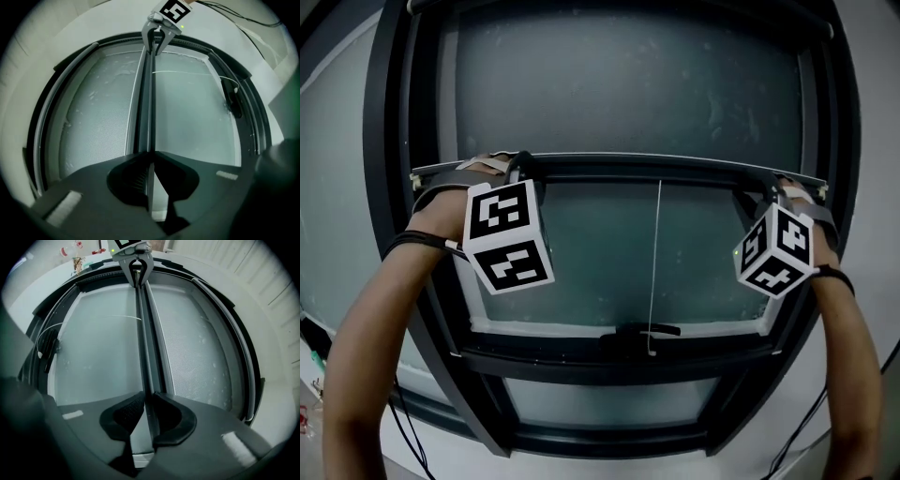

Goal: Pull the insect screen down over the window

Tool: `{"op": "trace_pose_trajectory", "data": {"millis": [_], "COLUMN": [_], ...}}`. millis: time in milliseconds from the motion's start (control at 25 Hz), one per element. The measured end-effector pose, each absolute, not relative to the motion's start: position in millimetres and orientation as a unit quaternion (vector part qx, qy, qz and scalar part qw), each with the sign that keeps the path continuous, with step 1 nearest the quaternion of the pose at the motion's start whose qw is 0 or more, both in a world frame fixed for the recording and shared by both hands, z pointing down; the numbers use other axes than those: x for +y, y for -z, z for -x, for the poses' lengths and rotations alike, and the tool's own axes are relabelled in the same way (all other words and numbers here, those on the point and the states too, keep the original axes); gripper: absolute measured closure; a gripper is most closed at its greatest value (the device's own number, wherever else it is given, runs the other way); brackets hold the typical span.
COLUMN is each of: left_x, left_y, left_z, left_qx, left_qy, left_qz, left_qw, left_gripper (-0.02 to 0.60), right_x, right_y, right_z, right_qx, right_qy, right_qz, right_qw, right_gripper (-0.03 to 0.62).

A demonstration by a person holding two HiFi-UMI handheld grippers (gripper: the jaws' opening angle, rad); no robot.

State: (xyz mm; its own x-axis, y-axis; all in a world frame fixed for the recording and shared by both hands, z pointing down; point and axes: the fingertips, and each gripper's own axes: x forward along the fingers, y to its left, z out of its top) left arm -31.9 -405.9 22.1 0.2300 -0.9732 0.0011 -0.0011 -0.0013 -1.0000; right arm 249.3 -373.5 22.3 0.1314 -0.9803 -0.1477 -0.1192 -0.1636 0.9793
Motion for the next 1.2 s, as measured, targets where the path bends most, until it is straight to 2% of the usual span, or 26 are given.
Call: {"op": "trace_pose_trajectory", "data": {"millis": [880,1200], "left_x": [-399,-402], "left_y": [-160,-202], "left_z": [40,39], "left_qx": [0.405,0.416], "left_qy": [0.468,0.468], "left_qz": [0.578,0.569], "left_qw": [0.532,0.534], "left_gripper": [0.531,0.522], "right_x": [-365,-368], "right_y": [-157,-198], "right_z": [-243,-247], "right_qx": [-0.497,-0.496], "right_qy": [0.424,0.424], "right_qz": [-0.585,-0.598], "right_qw": [0.481,0.465], "right_gripper": [0.517,0.514]}}
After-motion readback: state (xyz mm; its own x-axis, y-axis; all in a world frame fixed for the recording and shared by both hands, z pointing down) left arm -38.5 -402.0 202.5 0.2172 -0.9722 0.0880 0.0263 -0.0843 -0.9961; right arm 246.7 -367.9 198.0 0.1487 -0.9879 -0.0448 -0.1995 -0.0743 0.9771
